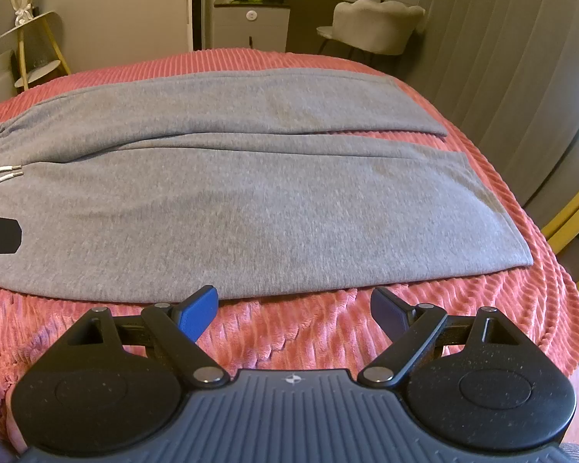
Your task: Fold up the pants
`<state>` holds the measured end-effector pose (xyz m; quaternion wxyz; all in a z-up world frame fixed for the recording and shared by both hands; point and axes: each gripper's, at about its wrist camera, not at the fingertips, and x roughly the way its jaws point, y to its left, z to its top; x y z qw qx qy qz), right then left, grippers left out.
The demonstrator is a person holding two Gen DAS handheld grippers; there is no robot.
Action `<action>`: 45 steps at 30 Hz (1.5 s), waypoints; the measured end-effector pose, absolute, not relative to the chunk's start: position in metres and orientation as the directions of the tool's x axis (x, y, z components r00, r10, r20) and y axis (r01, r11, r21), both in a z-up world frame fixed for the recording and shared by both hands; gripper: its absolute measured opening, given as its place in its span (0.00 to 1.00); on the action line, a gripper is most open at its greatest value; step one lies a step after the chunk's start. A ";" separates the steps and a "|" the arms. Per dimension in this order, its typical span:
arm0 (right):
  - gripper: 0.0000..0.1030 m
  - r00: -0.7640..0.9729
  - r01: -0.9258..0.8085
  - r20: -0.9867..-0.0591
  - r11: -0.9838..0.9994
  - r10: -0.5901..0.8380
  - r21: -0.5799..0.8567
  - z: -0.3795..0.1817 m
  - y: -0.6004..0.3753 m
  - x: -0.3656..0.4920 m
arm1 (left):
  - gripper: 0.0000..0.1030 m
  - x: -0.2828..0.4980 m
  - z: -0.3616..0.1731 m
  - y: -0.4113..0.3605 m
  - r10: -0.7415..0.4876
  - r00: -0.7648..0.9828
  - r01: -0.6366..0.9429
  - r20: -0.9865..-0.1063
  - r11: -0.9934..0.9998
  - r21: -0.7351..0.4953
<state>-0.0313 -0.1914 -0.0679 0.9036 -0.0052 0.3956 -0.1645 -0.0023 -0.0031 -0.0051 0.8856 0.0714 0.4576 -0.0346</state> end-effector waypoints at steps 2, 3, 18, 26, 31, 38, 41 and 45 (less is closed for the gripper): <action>0.84 0.632 0.293 -0.713 0.945 -0.303 -0.142 -0.069 -0.190 -0.031 | 1.00 -0.002 -0.005 -0.003 0.005 0.578 0.126 -0.816 0.987 0.096; 0.84 0.632 0.293 -0.713 0.946 -0.302 -0.141 -0.069 -0.191 -0.031 | 1.00 -0.002 -0.005 -0.003 0.006 0.578 0.126 -0.816 0.987 0.096; 0.84 0.623 0.299 -0.722 0.945 -0.300 -0.135 -0.075 -0.194 -0.030 | 1.00 0.002 -0.012 0.000 0.012 0.561 0.126 -0.828 0.987 0.100; 0.84 0.618 0.299 -0.730 0.946 -0.294 -0.128 -0.078 -0.195 -0.026 | 1.00 0.006 -0.015 -0.002 0.017 0.548 0.130 -0.836 0.986 0.105; 0.84 0.620 0.297 -0.730 0.947 -0.287 -0.121 -0.080 -0.195 -0.026 | 1.00 0.009 -0.016 -0.003 0.018 0.540 0.132 -0.841 0.986 0.105; 0.84 0.622 0.304 -0.731 0.947 -0.280 -0.104 -0.082 -0.197 -0.025 | 1.00 0.012 -0.019 -0.005 0.018 0.533 0.134 -0.846 0.985 0.105; 0.84 0.624 0.302 -0.730 0.948 -0.279 -0.103 -0.082 -0.196 -0.026 | 1.00 0.013 -0.020 -0.005 0.018 0.529 0.135 -0.848 0.985 0.106; 0.84 0.623 0.305 -0.731 0.947 -0.278 -0.101 -0.082 -0.197 -0.025 | 1.00 0.014 -0.021 -0.005 0.018 0.526 0.135 -0.850 0.985 0.105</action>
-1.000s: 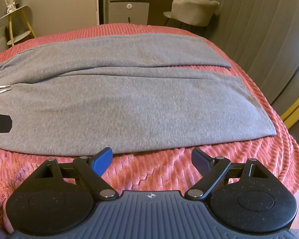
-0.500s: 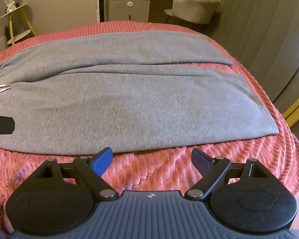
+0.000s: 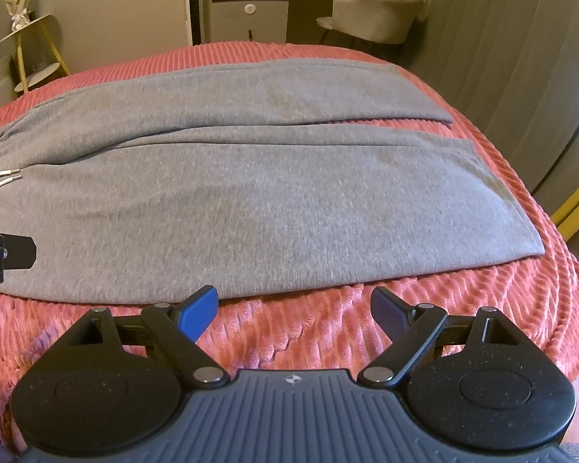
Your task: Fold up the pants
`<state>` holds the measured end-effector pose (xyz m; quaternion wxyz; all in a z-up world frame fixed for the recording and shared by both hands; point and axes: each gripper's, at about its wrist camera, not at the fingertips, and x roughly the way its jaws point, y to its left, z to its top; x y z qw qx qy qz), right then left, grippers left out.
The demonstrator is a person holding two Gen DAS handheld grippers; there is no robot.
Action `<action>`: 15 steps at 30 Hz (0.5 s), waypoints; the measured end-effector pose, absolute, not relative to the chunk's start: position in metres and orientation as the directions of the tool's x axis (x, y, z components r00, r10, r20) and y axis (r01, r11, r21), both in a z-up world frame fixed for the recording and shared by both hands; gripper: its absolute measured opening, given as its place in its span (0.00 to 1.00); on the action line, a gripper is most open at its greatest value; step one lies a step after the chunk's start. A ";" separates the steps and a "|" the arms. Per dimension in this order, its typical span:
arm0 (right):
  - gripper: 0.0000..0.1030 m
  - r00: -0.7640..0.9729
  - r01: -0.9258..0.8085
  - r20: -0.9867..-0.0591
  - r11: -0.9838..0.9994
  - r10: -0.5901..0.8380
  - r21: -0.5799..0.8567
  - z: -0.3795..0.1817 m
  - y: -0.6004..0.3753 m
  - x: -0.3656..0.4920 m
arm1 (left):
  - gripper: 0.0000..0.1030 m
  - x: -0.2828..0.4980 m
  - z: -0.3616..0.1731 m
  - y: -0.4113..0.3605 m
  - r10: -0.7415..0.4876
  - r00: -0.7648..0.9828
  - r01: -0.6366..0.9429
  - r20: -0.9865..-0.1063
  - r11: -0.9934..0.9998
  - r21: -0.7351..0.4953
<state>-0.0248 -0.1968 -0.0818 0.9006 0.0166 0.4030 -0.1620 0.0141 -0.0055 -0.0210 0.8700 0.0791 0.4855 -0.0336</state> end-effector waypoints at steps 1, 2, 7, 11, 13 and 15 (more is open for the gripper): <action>0.84 0.623 0.306 -0.731 0.947 -0.278 -0.099 -0.082 -0.197 -0.025 | 1.00 0.015 -0.021 -0.005 0.019 0.526 0.135 -0.851 0.985 0.105; 0.84 0.621 0.308 -0.733 0.946 -0.278 -0.097 -0.081 -0.198 -0.024 | 1.00 0.015 -0.022 -0.005 0.019 0.525 0.135 -0.851 0.985 0.105; 0.84 0.618 0.312 -0.736 0.946 -0.276 -0.093 -0.082 -0.198 -0.024 | 1.00 0.017 -0.024 -0.007 0.020 0.520 0.137 -0.854 0.985 0.107; 0.84 0.620 0.311 -0.735 0.946 -0.275 -0.091 -0.081 -0.200 -0.024 | 1.00 0.018 -0.025 -0.008 0.021 0.517 0.137 -0.856 0.985 0.107; 0.84 0.622 0.311 -0.734 0.946 -0.273 -0.089 -0.081 -0.200 -0.024 | 1.00 0.018 -0.025 -0.008 0.022 0.517 0.137 -0.856 0.985 0.108; 0.84 0.625 0.310 -0.732 0.947 -0.269 -0.083 -0.081 -0.201 -0.024 | 1.00 0.018 -0.026 -0.008 0.024 0.516 0.138 -0.856 0.984 0.110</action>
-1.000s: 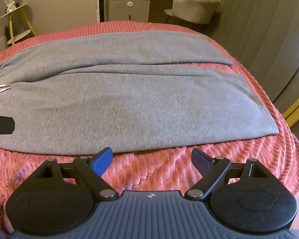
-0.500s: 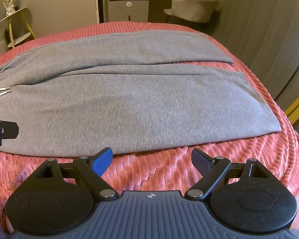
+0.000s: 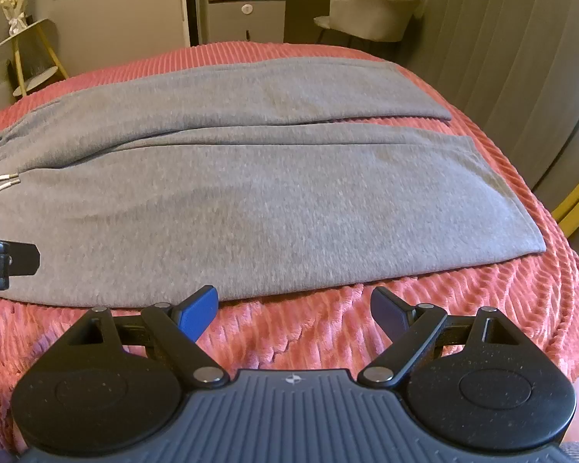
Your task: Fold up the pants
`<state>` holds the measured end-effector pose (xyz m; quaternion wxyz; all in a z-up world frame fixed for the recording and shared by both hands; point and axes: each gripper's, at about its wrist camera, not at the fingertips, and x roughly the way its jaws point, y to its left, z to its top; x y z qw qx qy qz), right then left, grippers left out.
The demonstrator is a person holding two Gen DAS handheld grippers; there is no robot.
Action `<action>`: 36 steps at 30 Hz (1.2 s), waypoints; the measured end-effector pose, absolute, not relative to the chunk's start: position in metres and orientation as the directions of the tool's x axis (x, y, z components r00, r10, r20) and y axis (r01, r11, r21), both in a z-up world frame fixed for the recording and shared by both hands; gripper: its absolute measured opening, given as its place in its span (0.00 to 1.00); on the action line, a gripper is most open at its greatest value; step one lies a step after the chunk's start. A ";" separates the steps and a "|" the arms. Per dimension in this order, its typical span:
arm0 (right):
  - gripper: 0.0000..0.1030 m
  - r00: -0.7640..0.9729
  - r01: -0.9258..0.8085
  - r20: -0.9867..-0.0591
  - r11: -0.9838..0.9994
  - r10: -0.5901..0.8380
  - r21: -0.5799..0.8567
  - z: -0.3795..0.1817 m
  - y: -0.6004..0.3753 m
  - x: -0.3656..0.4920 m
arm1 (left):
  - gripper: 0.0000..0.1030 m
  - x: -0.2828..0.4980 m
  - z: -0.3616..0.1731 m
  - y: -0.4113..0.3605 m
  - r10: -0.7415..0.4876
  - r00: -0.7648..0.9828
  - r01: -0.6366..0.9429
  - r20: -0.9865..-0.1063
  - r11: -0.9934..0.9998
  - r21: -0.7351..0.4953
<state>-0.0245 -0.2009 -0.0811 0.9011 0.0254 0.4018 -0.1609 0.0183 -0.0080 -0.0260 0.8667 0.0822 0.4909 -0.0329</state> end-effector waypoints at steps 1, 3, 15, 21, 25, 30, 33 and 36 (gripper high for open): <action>0.84 0.629 0.310 -0.730 0.947 -0.267 -0.079 -0.081 -0.201 -0.025 | 1.00 0.019 -0.026 -0.008 0.024 0.516 0.138 -0.856 0.984 0.110; 0.84 0.636 0.311 -0.725 0.948 -0.264 -0.073 -0.080 -0.202 -0.026 | 1.00 0.019 -0.026 -0.008 0.024 0.515 0.138 -0.857 0.984 0.110; 0.84 0.654 0.288 -0.715 0.955 -0.247 -0.066 -0.080 -0.201 -0.026 | 1.00 0.023 -0.032 -0.010 0.022 0.504 0.139 -0.863 0.985 0.106; 0.84 0.647 0.289 -0.728 0.956 -0.227 -0.041 -0.085 -0.204 -0.022 | 1.00 0.028 -0.035 -0.009 0.019 0.497 0.137 -0.868 0.986 0.100; 0.84 0.648 0.297 -0.731 0.955 -0.214 -0.016 -0.087 -0.209 -0.020 | 1.00 0.033 -0.039 -0.011 0.021 0.487 0.137 -0.873 0.985 0.100; 0.84 0.641 0.307 -0.739 0.952 -0.209 -0.002 -0.090 -0.215 -0.016 | 1.00 0.040 -0.046 -0.012 0.020 0.476 0.136 -0.879 0.986 0.096; 0.84 0.639 0.307 -0.747 0.951 -0.183 0.029 -0.093 -0.224 -0.012 | 1.00 0.045 -0.050 -0.011 0.021 0.474 0.131 -0.881 0.987 0.094; 0.84 0.662 0.307 -0.734 0.948 -0.154 0.079 -0.093 -0.235 -0.010 | 1.00 0.055 -0.054 -0.010 0.031 0.467 0.110 -0.884 0.990 0.093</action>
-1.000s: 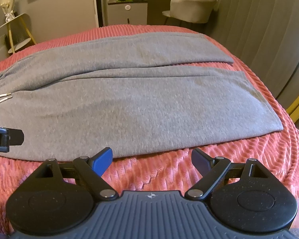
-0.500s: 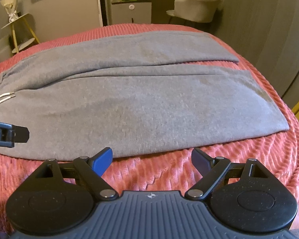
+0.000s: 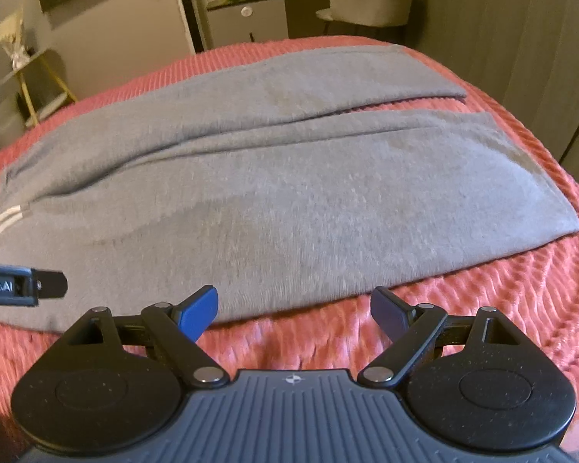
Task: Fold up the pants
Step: 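Lower the right gripper to the pant leg hem and close on it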
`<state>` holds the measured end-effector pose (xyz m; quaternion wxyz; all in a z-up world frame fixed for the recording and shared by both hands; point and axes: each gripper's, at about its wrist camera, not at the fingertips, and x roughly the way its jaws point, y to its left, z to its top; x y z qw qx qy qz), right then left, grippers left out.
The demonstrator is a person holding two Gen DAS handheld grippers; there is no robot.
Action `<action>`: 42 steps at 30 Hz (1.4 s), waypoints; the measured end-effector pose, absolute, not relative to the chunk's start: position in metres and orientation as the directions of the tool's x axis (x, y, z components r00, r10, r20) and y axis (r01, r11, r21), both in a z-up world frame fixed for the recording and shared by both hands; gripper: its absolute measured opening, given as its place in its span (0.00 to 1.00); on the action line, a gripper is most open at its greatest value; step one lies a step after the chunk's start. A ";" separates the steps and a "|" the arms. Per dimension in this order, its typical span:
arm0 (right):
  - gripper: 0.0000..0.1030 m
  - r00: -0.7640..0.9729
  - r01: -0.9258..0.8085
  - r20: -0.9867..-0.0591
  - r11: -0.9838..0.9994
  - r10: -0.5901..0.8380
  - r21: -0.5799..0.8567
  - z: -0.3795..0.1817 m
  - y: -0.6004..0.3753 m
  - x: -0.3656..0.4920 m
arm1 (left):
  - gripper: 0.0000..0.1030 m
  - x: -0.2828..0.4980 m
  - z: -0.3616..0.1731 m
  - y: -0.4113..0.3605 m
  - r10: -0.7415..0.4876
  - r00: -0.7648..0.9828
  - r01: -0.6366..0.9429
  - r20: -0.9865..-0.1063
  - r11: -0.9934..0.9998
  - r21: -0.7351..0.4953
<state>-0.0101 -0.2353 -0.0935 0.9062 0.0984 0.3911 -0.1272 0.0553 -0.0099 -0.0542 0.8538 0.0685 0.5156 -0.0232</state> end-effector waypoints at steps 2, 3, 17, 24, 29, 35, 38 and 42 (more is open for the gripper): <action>0.84 0.675 0.310 -0.724 0.945 -0.144 0.101 -0.093 -0.247 -0.005 | 1.00 0.065 -0.056 -0.006 0.030 0.458 0.090 -0.889 0.993 0.080; 0.84 0.680 0.316 -0.720 0.942 -0.143 0.111 -0.093 -0.253 -0.001 | 1.00 0.073 -0.056 -0.003 0.028 0.456 0.074 -0.890 0.995 0.069; 0.84 0.606 0.474 -0.787 0.847 -0.117 0.239 -0.060 -0.368 0.240 | 1.00 0.205 -0.088 0.020 0.157 0.596 -0.299 -0.787 0.954 -0.037; 0.84 0.505 0.594 -0.844 0.783 -0.184 0.185 -0.069 -0.400 0.428 | 1.00 0.233 -0.131 0.021 0.167 0.638 -0.265 -0.751 0.964 -0.011; 0.84 0.461 0.698 -0.864 0.684 -0.202 0.213 -0.094 -0.415 0.499 | 1.00 0.240 -0.140 0.026 0.153 0.700 -0.257 -0.697 0.965 -0.048; 0.30 0.450 0.701 -0.831 0.706 -0.328 0.100 -0.106 -0.410 0.491 | 1.00 0.238 -0.141 0.027 0.140 0.729 -0.250 -0.670 0.966 -0.070; 0.07 0.563 0.627 -0.798 0.740 -0.215 0.243 -0.098 -0.424 0.450 | 1.00 0.235 -0.138 0.031 0.128 0.730 -0.250 -0.671 0.964 -0.087; 0.06 0.713 0.521 -0.678 0.781 -0.178 0.343 -0.081 -0.418 0.345 | 1.00 0.225 -0.121 0.044 0.064 0.765 -0.236 -0.641 0.954 -0.185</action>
